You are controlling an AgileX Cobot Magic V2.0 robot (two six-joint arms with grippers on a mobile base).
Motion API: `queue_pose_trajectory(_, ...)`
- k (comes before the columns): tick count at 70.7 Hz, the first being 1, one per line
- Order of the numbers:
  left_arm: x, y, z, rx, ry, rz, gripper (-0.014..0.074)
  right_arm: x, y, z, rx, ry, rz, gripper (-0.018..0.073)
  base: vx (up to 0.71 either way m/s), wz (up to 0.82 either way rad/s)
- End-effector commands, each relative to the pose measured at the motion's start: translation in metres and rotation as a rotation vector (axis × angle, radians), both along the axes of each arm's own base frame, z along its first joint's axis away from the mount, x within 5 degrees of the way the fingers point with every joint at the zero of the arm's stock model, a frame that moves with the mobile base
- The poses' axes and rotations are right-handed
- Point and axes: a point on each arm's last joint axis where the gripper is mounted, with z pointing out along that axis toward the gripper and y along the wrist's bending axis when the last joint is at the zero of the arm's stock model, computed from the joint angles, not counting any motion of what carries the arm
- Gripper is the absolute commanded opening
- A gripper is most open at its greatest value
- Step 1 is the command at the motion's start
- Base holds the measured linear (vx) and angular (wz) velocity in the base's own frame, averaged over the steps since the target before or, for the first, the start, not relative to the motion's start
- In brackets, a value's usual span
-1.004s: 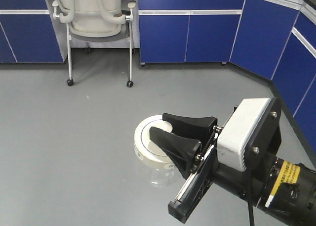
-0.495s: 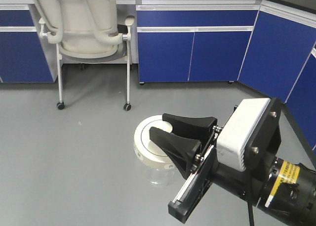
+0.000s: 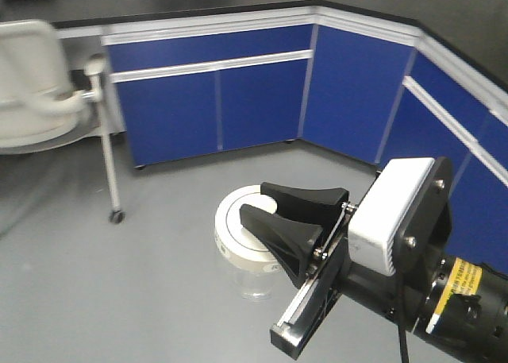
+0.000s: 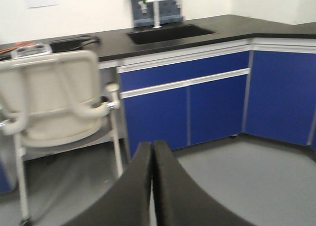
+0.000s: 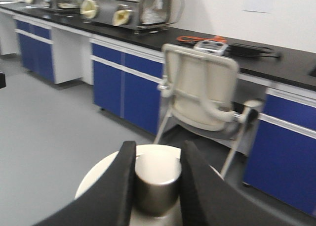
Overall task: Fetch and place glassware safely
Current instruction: 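Keep holding the jar in the right gripper while the base turns toward the black counter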
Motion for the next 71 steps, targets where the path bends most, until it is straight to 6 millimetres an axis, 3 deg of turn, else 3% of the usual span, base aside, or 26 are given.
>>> queue_pose_trajectory(1, 0.0, -0.0008, 0.0141, -0.013, -0.087, -0.01, -0.0007, -0.0026, -0.0004, 0.025, 0.121, -0.101, 0.02, -0.0003, 0.25, -0.65)
queue_pose_trajectory(71, 0.0, -0.0008, 0.0141, -0.013, -0.087, -0.01, -0.0007, -0.0027, -0.0004, 0.0251, 0.122, -0.102, 0.02, -0.0003, 0.22, -0.63)
